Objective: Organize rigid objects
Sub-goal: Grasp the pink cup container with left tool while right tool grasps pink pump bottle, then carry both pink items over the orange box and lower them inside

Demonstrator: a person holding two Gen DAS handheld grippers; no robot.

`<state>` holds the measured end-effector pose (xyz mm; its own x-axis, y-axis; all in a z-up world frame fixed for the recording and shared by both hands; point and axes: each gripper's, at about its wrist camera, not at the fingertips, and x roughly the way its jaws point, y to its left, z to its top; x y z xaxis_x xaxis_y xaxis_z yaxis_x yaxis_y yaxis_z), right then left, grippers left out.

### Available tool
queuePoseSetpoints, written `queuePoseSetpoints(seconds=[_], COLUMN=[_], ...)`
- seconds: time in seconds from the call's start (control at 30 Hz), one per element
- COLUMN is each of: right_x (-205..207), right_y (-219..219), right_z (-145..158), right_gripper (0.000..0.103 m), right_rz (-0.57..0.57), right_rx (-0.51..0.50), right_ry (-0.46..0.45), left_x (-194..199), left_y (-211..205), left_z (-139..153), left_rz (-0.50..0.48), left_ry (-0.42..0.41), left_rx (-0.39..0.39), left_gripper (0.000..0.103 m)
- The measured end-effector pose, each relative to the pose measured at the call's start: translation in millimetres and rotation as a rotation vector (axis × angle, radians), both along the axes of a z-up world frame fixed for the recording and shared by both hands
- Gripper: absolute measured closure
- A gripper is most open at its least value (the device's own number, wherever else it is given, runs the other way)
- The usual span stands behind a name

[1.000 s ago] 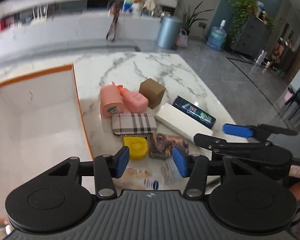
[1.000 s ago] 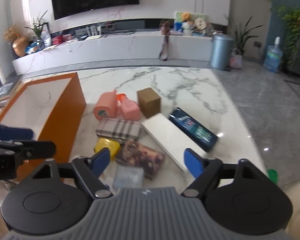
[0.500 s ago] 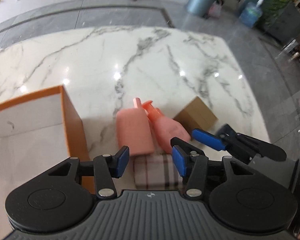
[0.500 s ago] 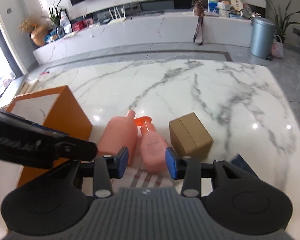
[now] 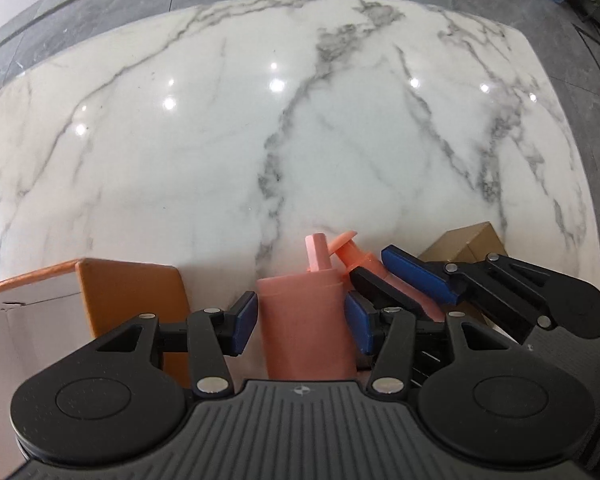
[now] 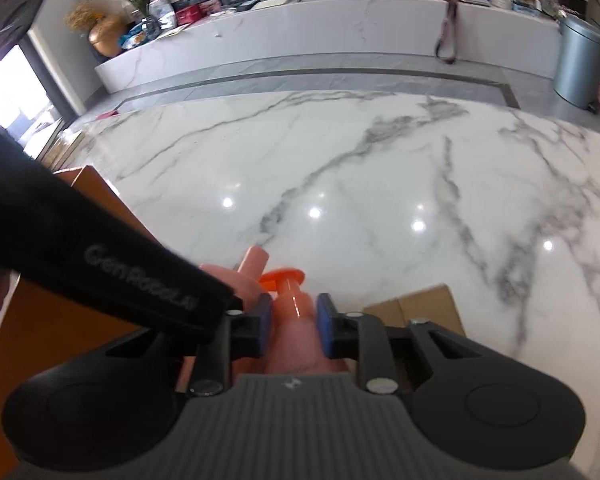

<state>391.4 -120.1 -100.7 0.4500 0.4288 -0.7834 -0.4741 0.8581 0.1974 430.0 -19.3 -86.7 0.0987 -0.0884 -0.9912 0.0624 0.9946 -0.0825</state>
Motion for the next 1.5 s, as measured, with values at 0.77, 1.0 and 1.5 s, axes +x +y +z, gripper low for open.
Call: queuePoseSetpoints(seconds=[0.77, 1.0, 1.5], right_x=[-4.3, -11.5, -37.0], right_y=[1.8, 16.9, -8.5], right_z=[-4.3, -12.1, 12.6], right_gripper=[0.076, 0.061, 0.077], right_rz=[0.093, 0.147, 0.059], right_rx=[-0.03, -0.118, -0.081], right_ry=[-0.04, -0.141, -0.256], left_x=[-32.9, -38.8, -78.1], left_y=[6.6, 13.8, 44.2], left_z=[45.2, 50.8, 112.5], left_rz=[-0.094, -0.069, -0.003], left_ry=[-0.143, -0.18, -0.276], left_rx=[-0.061, -0.031, -0.184], left_gripper=[0.043, 0.043, 0.043])
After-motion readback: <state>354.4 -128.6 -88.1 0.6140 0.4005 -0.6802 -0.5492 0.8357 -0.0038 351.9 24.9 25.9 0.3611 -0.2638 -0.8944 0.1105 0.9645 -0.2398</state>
